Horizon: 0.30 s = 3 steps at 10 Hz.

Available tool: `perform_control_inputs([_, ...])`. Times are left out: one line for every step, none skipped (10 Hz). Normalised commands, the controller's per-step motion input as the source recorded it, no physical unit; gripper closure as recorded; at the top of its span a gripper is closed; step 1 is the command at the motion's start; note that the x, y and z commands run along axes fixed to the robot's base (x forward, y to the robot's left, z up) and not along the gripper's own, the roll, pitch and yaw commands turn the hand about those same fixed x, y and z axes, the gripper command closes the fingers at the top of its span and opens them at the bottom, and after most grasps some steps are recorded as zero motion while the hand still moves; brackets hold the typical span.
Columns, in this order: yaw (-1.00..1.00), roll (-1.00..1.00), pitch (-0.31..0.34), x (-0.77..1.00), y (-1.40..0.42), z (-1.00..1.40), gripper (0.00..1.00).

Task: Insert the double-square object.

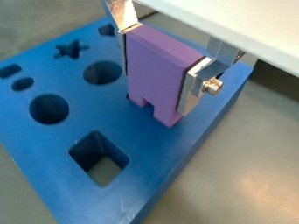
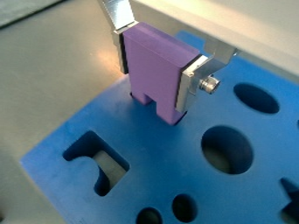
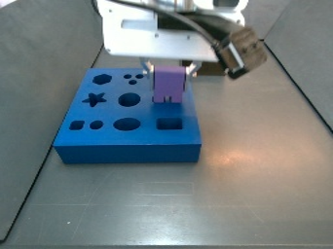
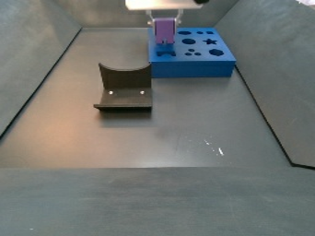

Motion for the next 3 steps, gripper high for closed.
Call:
perform_control_inputs([-0.27,-0.16,-0.160,-0.07,0.06,-0.39,1.00])
perform_control_inputs([-0.01,-0.12,-0.117,0.00,0.04,-0.14,1.00])
perform_control_inputs([0.00,0.00,0.000,0.00,0.00,0.00,1.00])
